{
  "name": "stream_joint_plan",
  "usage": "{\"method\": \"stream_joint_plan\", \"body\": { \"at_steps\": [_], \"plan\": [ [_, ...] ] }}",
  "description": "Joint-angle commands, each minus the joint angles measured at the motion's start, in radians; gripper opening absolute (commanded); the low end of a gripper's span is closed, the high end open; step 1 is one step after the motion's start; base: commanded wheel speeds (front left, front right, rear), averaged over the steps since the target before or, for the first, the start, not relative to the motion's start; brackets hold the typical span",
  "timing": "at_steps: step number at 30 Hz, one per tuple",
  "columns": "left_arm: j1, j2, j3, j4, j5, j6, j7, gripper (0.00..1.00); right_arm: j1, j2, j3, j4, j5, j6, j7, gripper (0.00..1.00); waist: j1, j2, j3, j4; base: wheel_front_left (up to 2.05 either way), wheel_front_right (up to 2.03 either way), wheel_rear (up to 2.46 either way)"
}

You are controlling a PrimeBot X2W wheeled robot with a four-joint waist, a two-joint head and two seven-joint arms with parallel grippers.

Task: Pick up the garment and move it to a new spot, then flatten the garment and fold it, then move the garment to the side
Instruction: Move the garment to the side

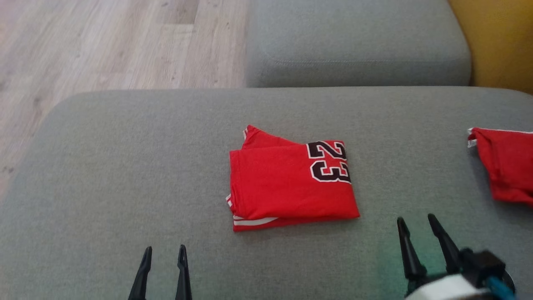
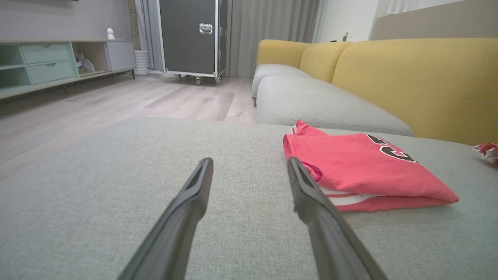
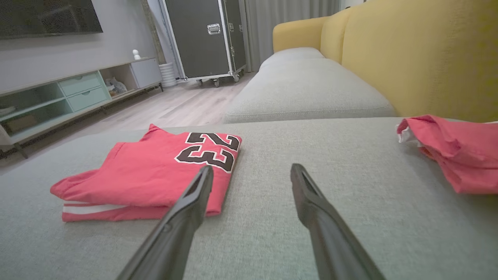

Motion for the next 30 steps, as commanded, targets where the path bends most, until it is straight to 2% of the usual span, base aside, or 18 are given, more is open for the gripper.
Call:
{"method": "stream_joint_plan", "body": {
  "at_steps": [1, 4, 11, 19, 20, 21, 25, 30],
  "plan": [
    [-0.042, -0.011, 0.017, -0.035, -0.002, -0.01, -0.01, 1.0, -0.089, -0.02, 0.026, 0.008, 0.029, -0.001, -0.011, 1.0, -0.0001, -0.0001, 0.017, 0.013, 0.0, 0.0, 0.0],
    [-0.052, -0.011, 0.004, -0.048, -0.005, -0.025, -0.01, 1.0, -0.168, -0.028, 0.048, 0.102, 0.097, -0.001, 0.017, 1.0, -0.0001, -0.0001, 0.038, 0.028, 0.0, 0.0, 0.0],
    [-0.094, -0.011, -0.032, -0.072, 0.021, -0.043, -0.01, 1.0, -0.377, -0.073, 0.098, 0.287, 0.239, -0.001, 0.195, 1.0, -0.0001, -0.0001, 0.099, 0.071, 0.0, 0.0, 0.0],
    [-0.118, -0.011, -0.065, -0.076, 0.035, -0.04, -0.01, 1.0, -0.525, -0.026, 0.152, 0.499, 0.427, -0.001, 0.309, 1.0, -0.0001, -0.0001, 0.122, 0.107, 0.0, 0.0, 0.0],
    [-0.119, -0.011, -0.068, -0.077, 0.035, -0.04, -0.01, 1.0, -0.537, -0.021, 0.163, 0.52, 0.444, -0.001, 0.317, 0.43, -0.0001, -0.0001, 0.124, 0.108, 0.0, 0.0, 0.0],
    [-0.119, -0.011, -0.069, -0.079, 0.035, -0.039, -0.01, 1.0, -0.549, -0.016, 0.172, 0.539, 0.459, -0.001, 0.318, 0.0, -0.0001, -0.0001, 0.126, 0.108, 0.0, 0.0, 0.0],
    [-0.122, -0.011, -0.068, -0.082, 0.031, -0.032, -0.01, 1.0, -0.59, -0.005, 0.217, 0.571, 0.513, -0.001, 0.291, 0.0, -0.0001, -0.0001, 0.136, 0.089, 0.0, 0.0, 0.0],
    [-0.127, -0.011, -0.067, -0.085, 0.022, -0.03, -0.01, 1.0, -0.631, -0.033, 0.279, 0.562, 0.544, -0.001, 0.241, 0.0, -0.0001, -0.0001, 0.154, 0.029, 0.0, 0.0, 0.0]
  ]
}}
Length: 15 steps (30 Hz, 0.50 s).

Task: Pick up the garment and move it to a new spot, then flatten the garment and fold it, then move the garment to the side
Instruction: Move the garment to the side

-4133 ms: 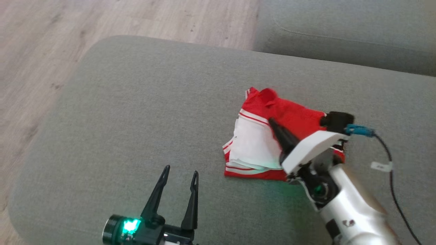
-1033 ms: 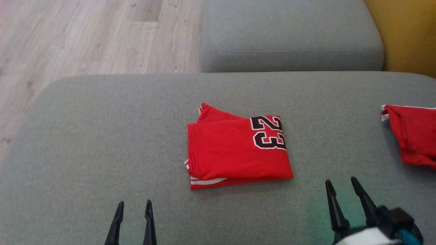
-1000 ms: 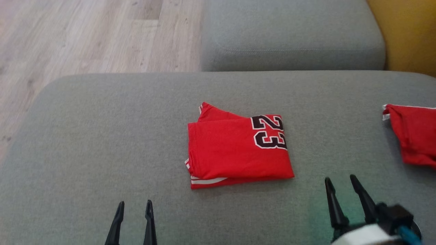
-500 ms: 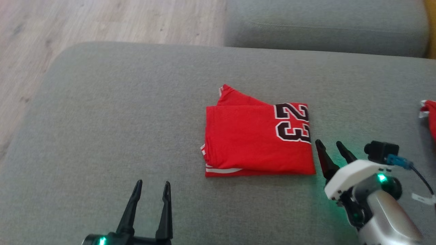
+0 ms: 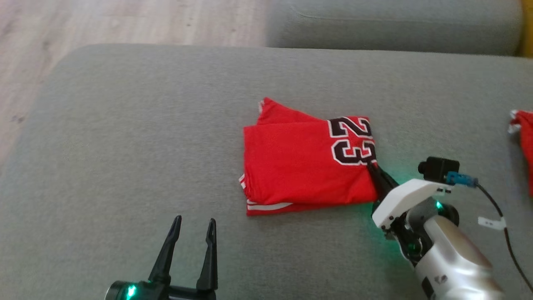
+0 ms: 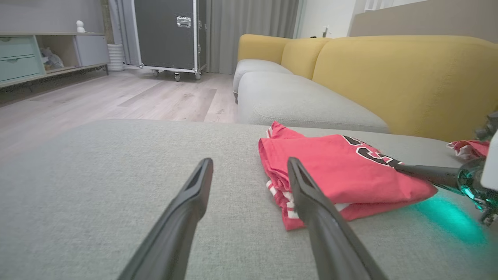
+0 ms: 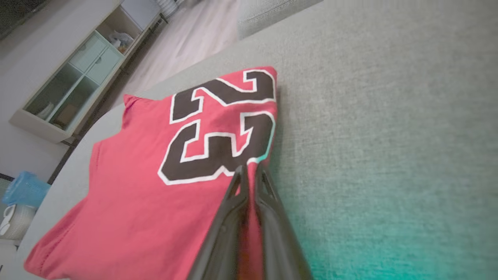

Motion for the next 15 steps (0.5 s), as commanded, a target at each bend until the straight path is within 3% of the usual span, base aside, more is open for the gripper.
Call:
{"method": "stream_joint_plan", "body": {
  "at_steps": [1, 9, 15],
  "plan": [
    [-0.038, -0.009, 0.027, -0.033, -0.002, 0.006, -0.01, 1.0, -0.043, -0.014, 0.023, -0.031, 0.007, -0.001, -0.018, 0.0, -0.0001, 0.0, 0.011, -0.032, 0.0, 0.0, 0.0],
    [-0.071, -0.009, 0.039, -0.048, 0.003, -0.002, -0.01, 1.0, -0.102, -0.146, 0.092, -0.152, 0.019, -0.001, -0.055, 0.0, -0.0001, 0.0, 0.082, -0.183, 0.0, 0.0, 0.0],
    [-0.116, -0.009, 0.049, -0.058, 0.007, -0.028, -0.01, 1.0, -0.144, -0.266, 0.068, -0.284, 0.002, -0.001, -0.043, 0.0, -0.0001, 0.0, 0.141, -0.284, 0.0, 0.0, 0.0]
  ]
}}
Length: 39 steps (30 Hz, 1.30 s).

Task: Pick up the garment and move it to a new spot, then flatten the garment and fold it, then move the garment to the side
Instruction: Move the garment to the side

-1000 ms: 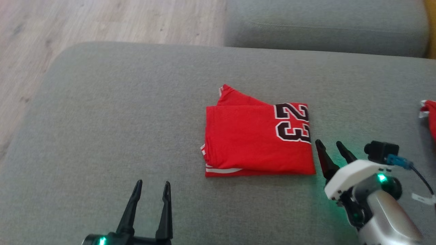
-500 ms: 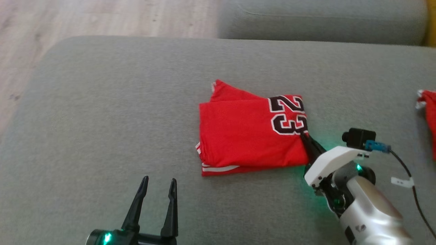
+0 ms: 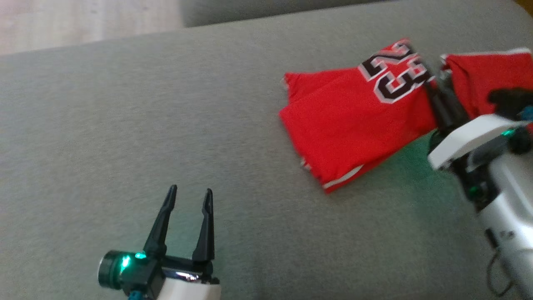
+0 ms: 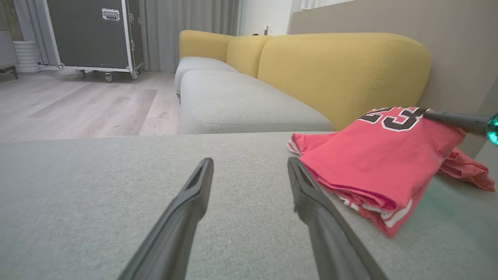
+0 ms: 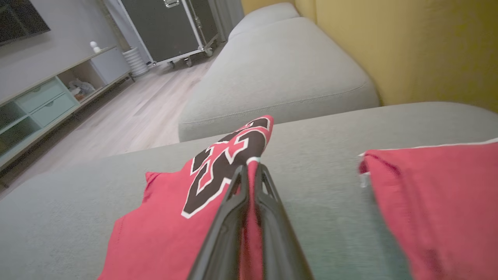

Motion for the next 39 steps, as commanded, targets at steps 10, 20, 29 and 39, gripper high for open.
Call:
{"method": "stream_joint_plan", "body": {
  "at_steps": [10, 20, 29, 39],
  "plan": [
    [-0.066, -0.008, 0.052, -0.03, 0.022, -0.019, -0.01, 1.0, -0.017, -0.138, -0.178, -0.228, -0.088, -0.001, 0.082, 0.0, -0.0001, 0.0, 0.099, -0.128, 0.0, 0.0, 0.0],
    [-0.082, -0.008, 0.058, -0.013, 0.03, -0.032, -0.01, 1.0, 0.081, -0.115, -0.421, -0.357, -0.23, -0.001, 0.186, 1.0, -0.0001, 0.0, 0.116, -0.122, 0.0, 0.0, 0.0],
    [-0.059, -0.008, 0.092, 0.007, 0.006, 0.011, -0.01, 1.0, 0.23, 0.015, -0.428, -0.408, -0.382, -0.001, 0.159, 1.0, -0.0001, 0.0, 0.046, -0.076, 0.0, 0.0, 0.0],
    [-0.002, -0.008, 0.078, 0.059, 0.032, 0.055, -0.01, 1.0, 0.4, 0.164, -0.285, -0.281, -0.468, -0.001, -0.065, 1.0, -0.0001, 0.0, -0.104, 0.025, 0.0, 0.0, 0.0]
  ]
}}
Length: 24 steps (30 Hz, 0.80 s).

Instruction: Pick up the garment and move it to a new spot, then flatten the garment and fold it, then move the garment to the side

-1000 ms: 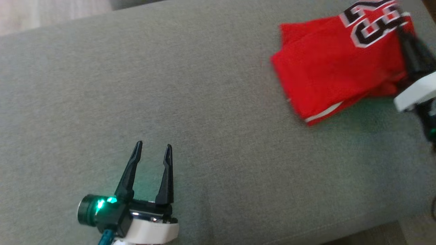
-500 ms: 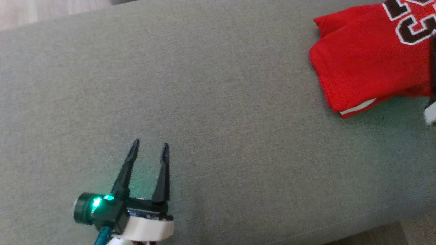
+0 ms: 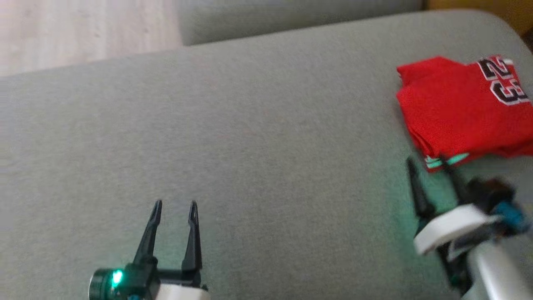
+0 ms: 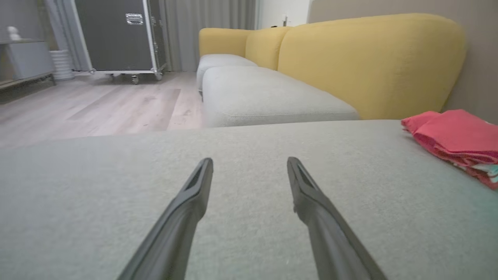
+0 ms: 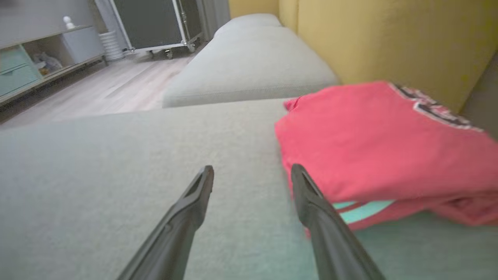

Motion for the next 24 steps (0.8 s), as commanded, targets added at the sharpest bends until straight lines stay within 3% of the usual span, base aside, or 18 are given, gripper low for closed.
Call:
{"method": "stream_joint_plan", "body": {
  "at_steps": [1, 5, 9, 16, 24],
  "plan": [
    [-0.005, -0.006, 0.026, -0.017, 0.009, 0.01, -0.01, 1.0, 0.005, 0.006, 0.028, -0.01, -0.016, -0.001, -0.035, 1.0, 0.0002, 0.0, -0.058, 0.053, 0.0, 0.0, 0.0],
    [0.022, -0.006, 0.019, 0.002, -0.004, 0.029, -0.01, 1.0, 0.067, 0.065, 0.06, 0.071, -0.05, -0.001, -0.128, 1.0, 0.0002, 0.0, -0.121, 0.094, 0.0, 0.0, 0.0],
    [0.047, -0.006, 0.02, 0.007, -0.021, 0.03, -0.01, 1.0, 0.111, 0.111, 0.005, 0.085, -0.082, -0.001, -0.169, 1.0, 0.0002, 0.0, -0.157, 0.121, 0.0, 0.0, 0.0],
    [0.088, -0.006, 0.035, -0.012, -0.027, 0.006, -0.01, 1.0, 0.246, 0.142, -0.079, -0.137, -0.184, -0.001, -0.172, 1.0, 0.0002, 0.0, -0.209, 0.149, 0.0, 0.0, 0.0],
    [0.141, -0.006, 0.046, -0.039, -0.009, -0.024, -0.01, 1.0, 0.358, 0.146, -0.069, -0.216, -0.218, -0.001, -0.172, 1.0, 0.0002, 0.0, -0.24, 0.17, 0.0, 0.0, 0.0]
  ]
}}
